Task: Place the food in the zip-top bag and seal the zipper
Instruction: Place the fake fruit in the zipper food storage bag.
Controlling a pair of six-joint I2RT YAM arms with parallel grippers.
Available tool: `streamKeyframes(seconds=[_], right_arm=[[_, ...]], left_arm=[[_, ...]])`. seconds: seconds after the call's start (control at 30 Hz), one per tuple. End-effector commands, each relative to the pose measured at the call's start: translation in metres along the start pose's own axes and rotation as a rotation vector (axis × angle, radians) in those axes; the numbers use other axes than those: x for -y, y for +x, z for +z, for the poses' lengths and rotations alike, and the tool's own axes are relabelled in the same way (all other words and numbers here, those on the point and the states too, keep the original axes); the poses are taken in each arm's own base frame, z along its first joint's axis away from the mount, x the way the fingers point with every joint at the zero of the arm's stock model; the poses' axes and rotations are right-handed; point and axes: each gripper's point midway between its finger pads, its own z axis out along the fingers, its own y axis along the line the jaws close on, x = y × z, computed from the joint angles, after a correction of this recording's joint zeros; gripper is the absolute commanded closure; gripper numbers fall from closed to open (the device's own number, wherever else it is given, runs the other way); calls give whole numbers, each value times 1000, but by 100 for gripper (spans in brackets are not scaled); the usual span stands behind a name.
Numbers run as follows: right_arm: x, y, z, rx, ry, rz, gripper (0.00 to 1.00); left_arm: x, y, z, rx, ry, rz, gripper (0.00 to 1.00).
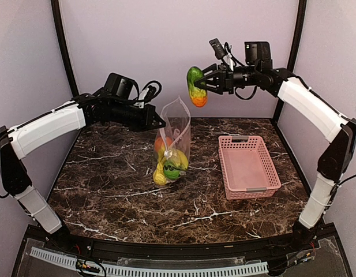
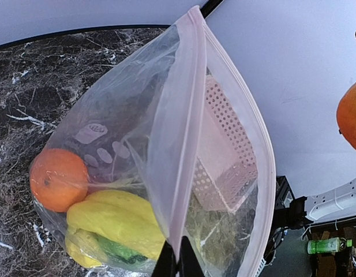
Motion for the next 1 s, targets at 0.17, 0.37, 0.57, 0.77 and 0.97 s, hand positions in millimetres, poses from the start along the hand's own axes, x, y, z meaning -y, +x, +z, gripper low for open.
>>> streamKeyframes(seconds=[0.17,0.37,0.57,0.77,0.97], right_arm=[[11,-11,45,47,-80,-72,100],[28,-5,66,51,-94,-44,100],[35,0,82,47,-95,-43,100],[41,16,90,18,-57,-54,100],[46,24,90,-4,-28,-58,93]], left_arm=[[8,-10,-10,3,-7,7,99],[22,-18,-22,22,34,6,99],[28,-24,-29,37,45,15,99],[29,-23,-27,34,54,12,99],[27,-24,-24,34,47,19,99]])
